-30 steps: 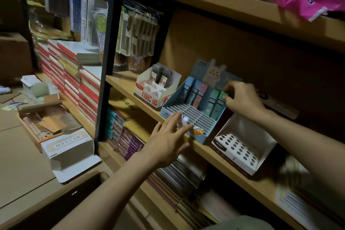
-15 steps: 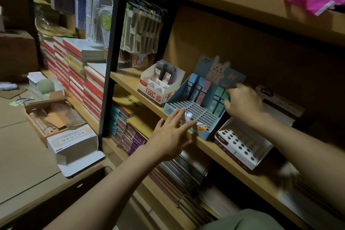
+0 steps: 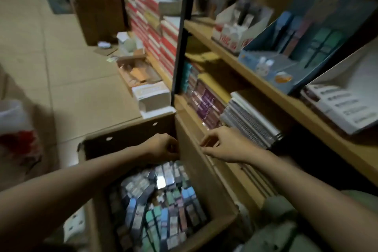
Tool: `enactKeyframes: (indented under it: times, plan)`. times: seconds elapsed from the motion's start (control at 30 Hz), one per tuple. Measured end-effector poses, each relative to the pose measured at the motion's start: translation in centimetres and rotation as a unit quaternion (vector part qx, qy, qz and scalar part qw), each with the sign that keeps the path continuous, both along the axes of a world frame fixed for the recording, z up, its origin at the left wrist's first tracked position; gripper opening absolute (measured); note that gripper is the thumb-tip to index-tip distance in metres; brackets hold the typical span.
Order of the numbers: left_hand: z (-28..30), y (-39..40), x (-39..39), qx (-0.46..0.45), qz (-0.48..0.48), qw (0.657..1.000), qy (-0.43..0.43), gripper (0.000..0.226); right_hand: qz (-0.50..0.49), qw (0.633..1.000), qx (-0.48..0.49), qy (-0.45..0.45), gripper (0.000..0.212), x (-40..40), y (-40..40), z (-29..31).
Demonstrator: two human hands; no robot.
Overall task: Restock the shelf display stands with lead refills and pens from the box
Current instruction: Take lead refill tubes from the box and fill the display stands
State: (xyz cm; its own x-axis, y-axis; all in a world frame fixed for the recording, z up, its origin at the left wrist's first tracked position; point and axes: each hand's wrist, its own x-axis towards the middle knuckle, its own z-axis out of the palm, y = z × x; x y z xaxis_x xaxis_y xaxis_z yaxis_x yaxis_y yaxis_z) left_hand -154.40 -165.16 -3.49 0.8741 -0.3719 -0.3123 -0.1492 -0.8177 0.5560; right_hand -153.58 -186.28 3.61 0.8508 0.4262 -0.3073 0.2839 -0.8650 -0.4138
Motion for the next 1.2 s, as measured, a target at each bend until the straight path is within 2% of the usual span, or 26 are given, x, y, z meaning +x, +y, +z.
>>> enactKeyframes:
  times: [0.07, 0.13, 0.23, 0.33, 0.5, 0.67, 0.73, 0.83, 0.93, 1.1, 1.2]
  plan:
    - [-3.8, 2.1, -3.5, 0.028, 0.066, 0.994, 0.084, 0.017, 0.025, 0.997, -0.034, 0.066, 0.017, -0.9, 1.5, -4.9]
    - [-7.2, 3.1, -6.5, 0.025, 0.139, 0.981, 0.133, 0.018, 0.021, 0.992, -0.049, 0.113, 0.021, -1.6, 2.6, -9.1]
    - [-11.6, 2.7, -9.5, -0.006, 0.263, 0.954, 0.146, 0.017, -0.003, 0.989, -0.049, 0.141, 0.026, -2.2, 3.8, -13.6]
    - [-15.4, 0.6, -11.1, -0.081, 0.373, 0.907, 0.176, 0.014, -0.016, 0.986, -0.052, 0.158, 0.028, -2.6, 4.5, -17.1]
    - [-20.1, -2.6, -12.4, -0.102, 0.448, 0.869, 0.184, 0.035, 0.041, 0.970, -0.096, 0.219, 0.049, -3.7, 5.3, -22.1]
    - [-22.4, -2.9, -13.5, -0.113, 0.503, 0.842, 0.159, 0.049, 0.157, 0.953, -0.183, 0.185, 0.065, -4.2, 7.3, -25.5]
    - [-22.8, -3.1, -13.5, -0.095, 0.500, 0.851, 0.134, 0.052, 0.177, 0.951, -0.195, 0.160, 0.065, -4.6, 7.7, -26.5]
    - [-23.2, -3.3, -13.1, -0.039, 0.460, 0.882, 0.097, 0.048, 0.181, 0.956, -0.195, 0.123, 0.056, -5.0, 7.9, -27.7]
    - [-23.5, -3.5, -13.0, 0.019, 0.421, 0.903, 0.077, 0.039, 0.164, 0.963, -0.174, 0.128, 0.049, -4.3, 7.5, -28.4]
    - [-24.0, -4.0, -13.3, 0.047, 0.409, 0.909, 0.057, 0.035, 0.064, 0.978, -0.084, 0.178, 0.040, -3.4, 6.5, -28.8]
    - [-24.0, -4.1, -13.0, 0.059, 0.413, 0.906, 0.063, 0.036, -0.030, 0.972, -0.005, 0.235, 0.032, -2.9, 5.8, -28.5]
